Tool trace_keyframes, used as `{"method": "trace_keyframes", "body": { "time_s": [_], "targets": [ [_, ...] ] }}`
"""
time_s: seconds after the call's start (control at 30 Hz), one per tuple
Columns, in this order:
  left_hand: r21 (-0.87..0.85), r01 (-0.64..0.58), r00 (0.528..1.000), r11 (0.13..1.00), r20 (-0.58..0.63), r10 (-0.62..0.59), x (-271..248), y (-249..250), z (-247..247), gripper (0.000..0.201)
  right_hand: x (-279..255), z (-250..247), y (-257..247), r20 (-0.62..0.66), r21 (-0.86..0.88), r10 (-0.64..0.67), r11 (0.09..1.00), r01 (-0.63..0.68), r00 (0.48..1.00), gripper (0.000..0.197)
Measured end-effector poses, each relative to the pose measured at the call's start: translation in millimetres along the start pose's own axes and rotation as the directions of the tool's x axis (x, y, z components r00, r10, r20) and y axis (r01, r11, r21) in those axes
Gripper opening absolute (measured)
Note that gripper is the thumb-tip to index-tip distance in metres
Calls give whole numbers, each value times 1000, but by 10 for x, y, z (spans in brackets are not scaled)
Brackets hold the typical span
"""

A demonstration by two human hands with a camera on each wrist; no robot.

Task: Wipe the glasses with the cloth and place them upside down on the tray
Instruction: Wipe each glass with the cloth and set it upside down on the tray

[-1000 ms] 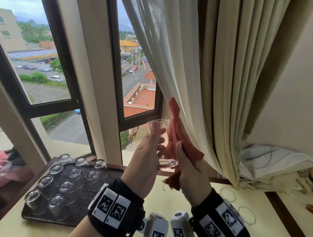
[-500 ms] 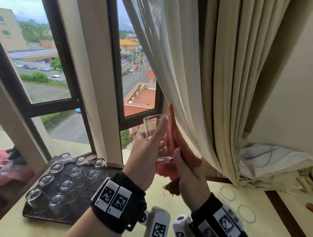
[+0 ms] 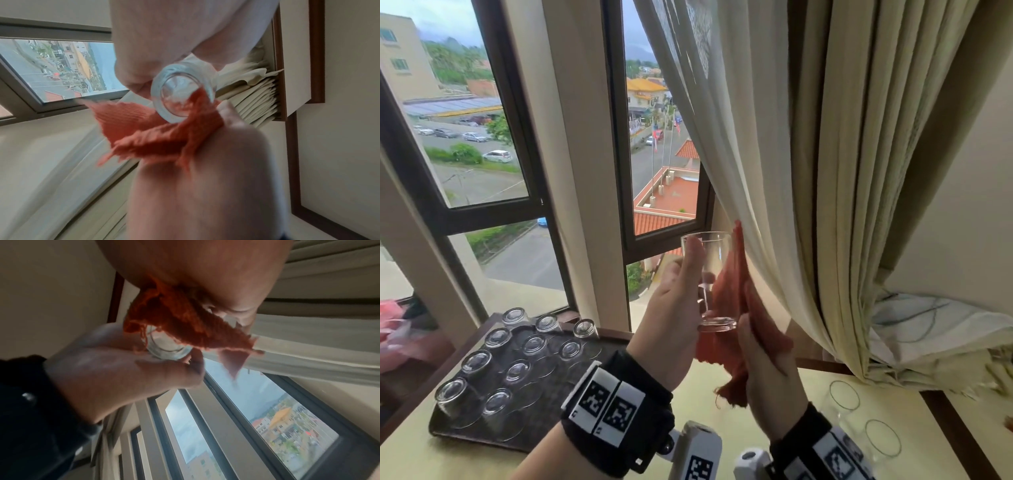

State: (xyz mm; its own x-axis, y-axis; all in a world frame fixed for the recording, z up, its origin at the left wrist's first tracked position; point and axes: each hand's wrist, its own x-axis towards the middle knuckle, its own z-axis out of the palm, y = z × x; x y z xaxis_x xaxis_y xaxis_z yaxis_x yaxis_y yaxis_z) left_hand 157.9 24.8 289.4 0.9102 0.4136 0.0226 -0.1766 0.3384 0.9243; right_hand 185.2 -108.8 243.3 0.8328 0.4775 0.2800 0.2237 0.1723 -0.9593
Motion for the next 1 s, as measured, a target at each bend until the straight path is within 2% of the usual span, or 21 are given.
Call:
{"method": "trace_keyframes", "body": {
  "time_s": [0.1,0.17,0.23,0.3,0.33,0.37,0.43,0.5,0.57,0.63,0.73,0.8,0.87,0.93,0.97,1.0],
  "targets": [
    [-2,-21,1000,1000,-22,21,-42,-6,116,73,150,-9,-197,-6,64,-44,997,45,999,53],
    [-9,-48,997,999,-62,47,-38,-11,144,75,150,27,-250,30,6,-163,987,163,986,50],
    [-25,-55,995,998,-89,53,-14,-8,113,67,228,93,-245,129,-197,-352,907,371,927,45],
    [-31,-37,995,999,-94,34,6,21,33,55,362,135,15,220,-438,-383,783,442,897,48],
    [-9,-37,997,999,-68,36,17,31,-9,54,396,121,189,245,-473,-417,737,483,875,49],
    [25,-42,998,999,-41,43,16,36,-38,56,347,106,287,274,-447,-378,764,465,884,54],
    [73,-67,998,995,-11,68,24,30,-83,65,68,27,300,199,-342,-317,864,369,927,54],
    [64,-69,998,996,-10,69,-17,48,-55,69,-186,7,205,98,-111,-157,980,167,983,50],
    [45,-55,998,997,-3,55,-41,0,-11,69,-119,25,57,5,78,0,997,0,1000,41],
    [17,-31,999,999,-14,31,-81,-43,69,68,70,51,-108,-17,185,22,983,-18,1000,44],
    [-75,6,996,997,-93,-13,-88,-73,137,66,160,55,-206,-15,49,-171,984,172,985,37],
    [-128,22,992,991,-121,-38,-88,-2,146,68,62,30,-120,92,-46,-207,976,212,974,45],
    [-98,22,994,995,-100,-32,-59,79,99,79,-114,18,19,177,-88,-151,982,168,973,52],
    [-76,-16,998,997,-68,11,-6,139,38,94,-234,-16,168,159,-31,45,999,-40,986,84],
    [-81,-41,997,996,-70,36,14,144,8,108,-272,-11,185,160,-45,90,995,-83,983,91],
    [-79,-57,996,995,-79,51,23,141,-12,123,-274,-19,210,148,-65,40,997,-31,988,82]
  ]
}}
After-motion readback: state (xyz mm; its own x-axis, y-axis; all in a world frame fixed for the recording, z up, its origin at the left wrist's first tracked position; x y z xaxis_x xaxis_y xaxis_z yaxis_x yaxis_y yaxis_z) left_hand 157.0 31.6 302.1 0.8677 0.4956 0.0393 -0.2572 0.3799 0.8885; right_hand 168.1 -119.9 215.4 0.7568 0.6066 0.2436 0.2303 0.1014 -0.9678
